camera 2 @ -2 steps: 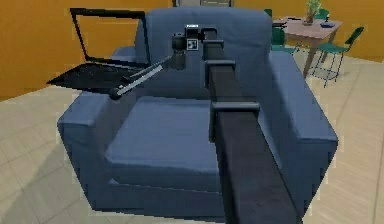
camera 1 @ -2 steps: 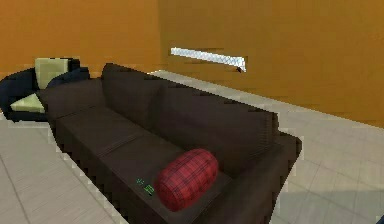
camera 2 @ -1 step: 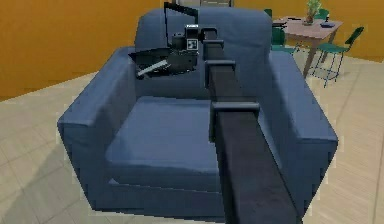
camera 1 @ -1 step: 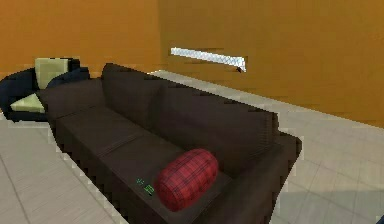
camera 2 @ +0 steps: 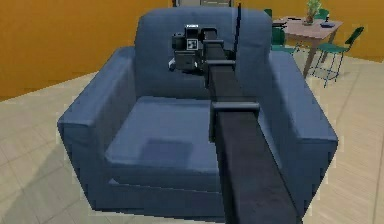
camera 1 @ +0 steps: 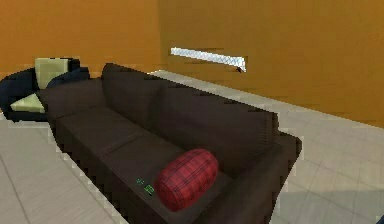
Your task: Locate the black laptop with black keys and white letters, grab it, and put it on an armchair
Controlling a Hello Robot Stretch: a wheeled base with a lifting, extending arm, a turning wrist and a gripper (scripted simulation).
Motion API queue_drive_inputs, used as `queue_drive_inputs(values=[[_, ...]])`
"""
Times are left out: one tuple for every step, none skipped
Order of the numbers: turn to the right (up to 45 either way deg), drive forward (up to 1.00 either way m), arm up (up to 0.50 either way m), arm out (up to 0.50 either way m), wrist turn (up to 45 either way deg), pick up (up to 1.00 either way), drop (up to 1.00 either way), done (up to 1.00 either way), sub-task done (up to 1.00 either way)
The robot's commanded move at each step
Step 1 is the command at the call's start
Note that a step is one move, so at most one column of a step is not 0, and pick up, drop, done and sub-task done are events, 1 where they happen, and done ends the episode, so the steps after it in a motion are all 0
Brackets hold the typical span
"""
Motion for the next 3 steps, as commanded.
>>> queue_drive_inputs(values=[[0.0,0.00,-0.18,0.00,0.0,0.00,0.00,0.00,0.00],[0.0,0.00,-0.32,0.00,0.0,0.00,0.00,0.00,0.00],[0.0,0.00,0.00,0.00,0.0,0.00,1.00,0.00,0.00]])
